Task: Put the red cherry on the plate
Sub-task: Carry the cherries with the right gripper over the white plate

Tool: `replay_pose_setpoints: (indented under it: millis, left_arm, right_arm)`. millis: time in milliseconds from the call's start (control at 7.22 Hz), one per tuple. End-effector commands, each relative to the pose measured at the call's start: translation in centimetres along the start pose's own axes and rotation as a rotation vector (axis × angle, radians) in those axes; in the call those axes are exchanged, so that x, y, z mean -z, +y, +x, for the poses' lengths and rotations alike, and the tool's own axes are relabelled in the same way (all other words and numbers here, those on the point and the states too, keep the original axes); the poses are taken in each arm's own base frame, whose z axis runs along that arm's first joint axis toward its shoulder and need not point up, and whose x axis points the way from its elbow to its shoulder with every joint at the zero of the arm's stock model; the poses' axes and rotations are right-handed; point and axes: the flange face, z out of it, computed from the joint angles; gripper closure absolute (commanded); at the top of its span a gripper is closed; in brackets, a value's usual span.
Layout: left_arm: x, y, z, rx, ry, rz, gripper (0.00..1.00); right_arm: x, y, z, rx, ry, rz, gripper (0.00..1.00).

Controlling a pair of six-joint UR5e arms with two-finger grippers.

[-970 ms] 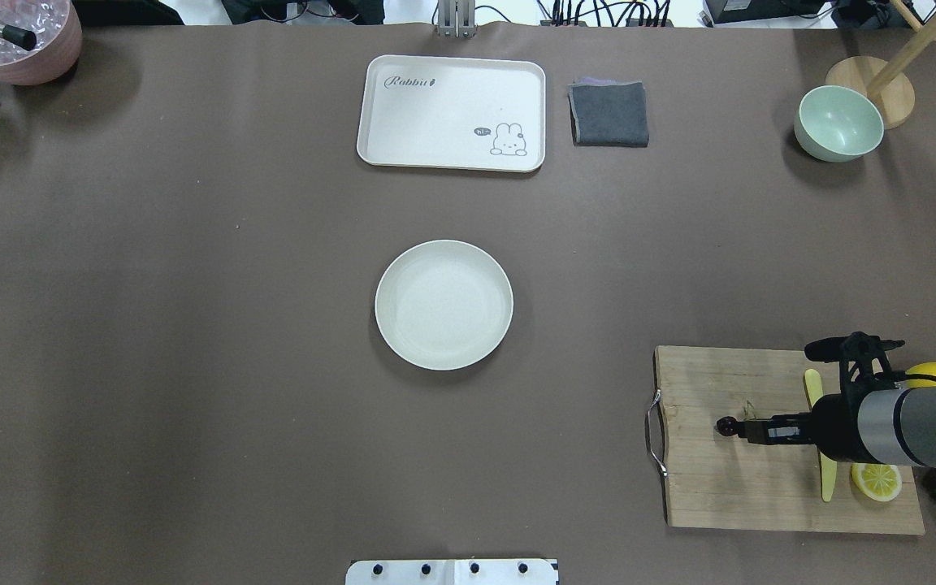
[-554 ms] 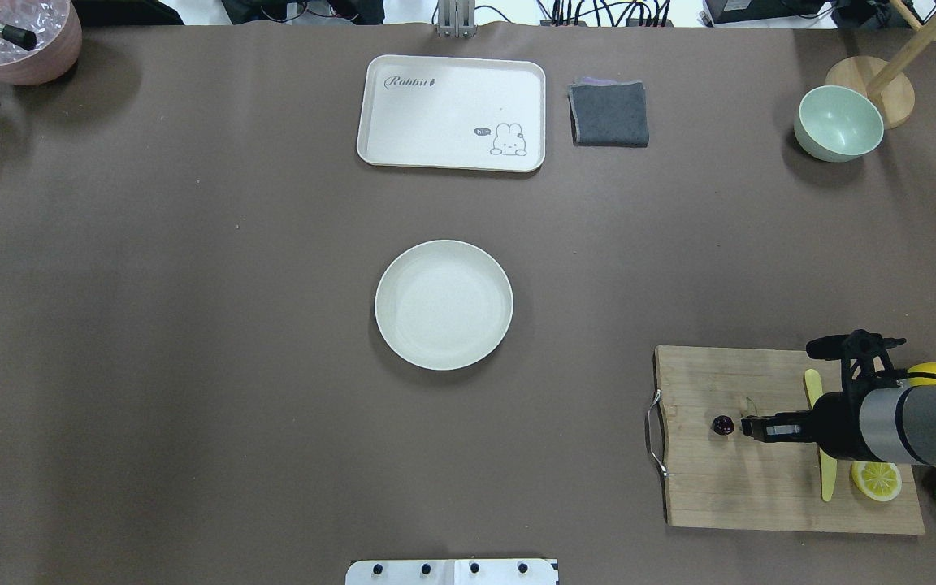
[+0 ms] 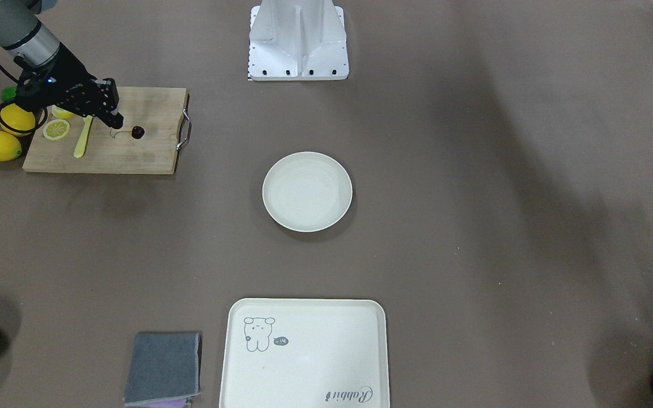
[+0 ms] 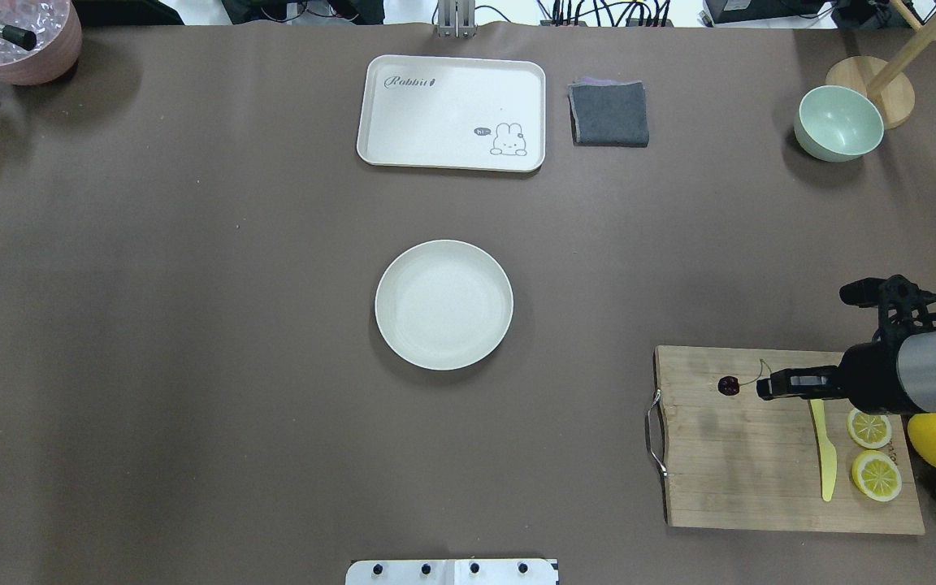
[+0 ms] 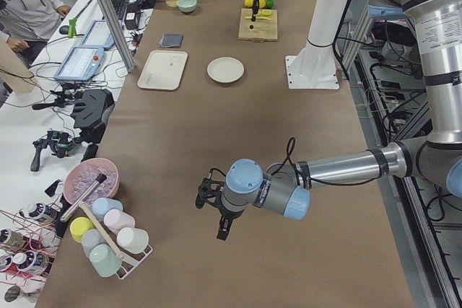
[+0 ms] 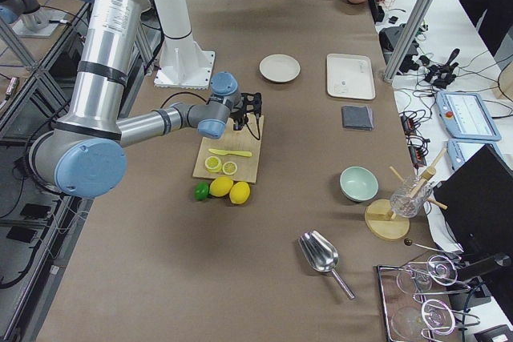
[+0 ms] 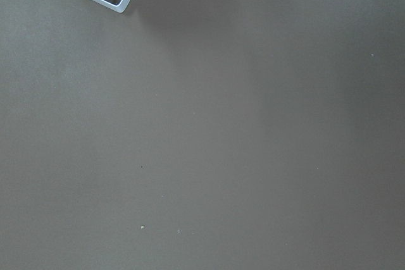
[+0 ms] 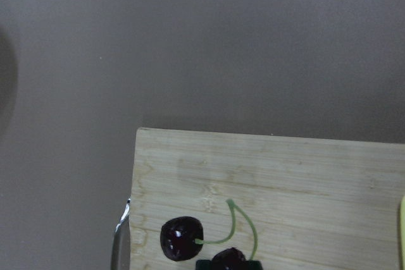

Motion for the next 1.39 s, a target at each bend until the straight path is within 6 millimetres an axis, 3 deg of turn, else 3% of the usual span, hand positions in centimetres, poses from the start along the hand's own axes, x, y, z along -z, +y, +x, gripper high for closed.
replay_pose_setpoints:
  millis: [0,139,277,554,831,1247]
  left_arm:
    - [-0.1,0.0,0.0,0.000,0.000,-0.002,0.02]
    - [-0.2,0.1,-0.1,0.001,0.001,-0.005,0.02]
    - [-0.2,0.1,0.0,0.003,0.001,-0.005,0.02]
    - [-0.6,0.3,-0.2,0.007,0.000,-0.014,0.02]
    - [-0.7,0.4,-0.3,0.005,0.000,-0.016,0.02]
    - [-0.7,0.4,-0.3,0.004,0.002,-0.016,0.02]
  right_arm:
    - [4.0,-4.4,-8.1,-0.058,-0.008,-0.025,1.00]
    - [6.6,-6.7,-16.2,-0.088,0.024,-0.030,1.00]
    - [8.0,-7.6,-21.7,-0.102,0.044,-0.037,1.00]
    - [7.0,-6.3,-26.1,-0.096,0.009,-0.049,1.00]
    - [2.2,-4.6,-30.6,-0.093,0.034,-0.015,1.00]
    - [-3.5,-5.9,-35.1,-0.102,0.084,0.030,1.00]
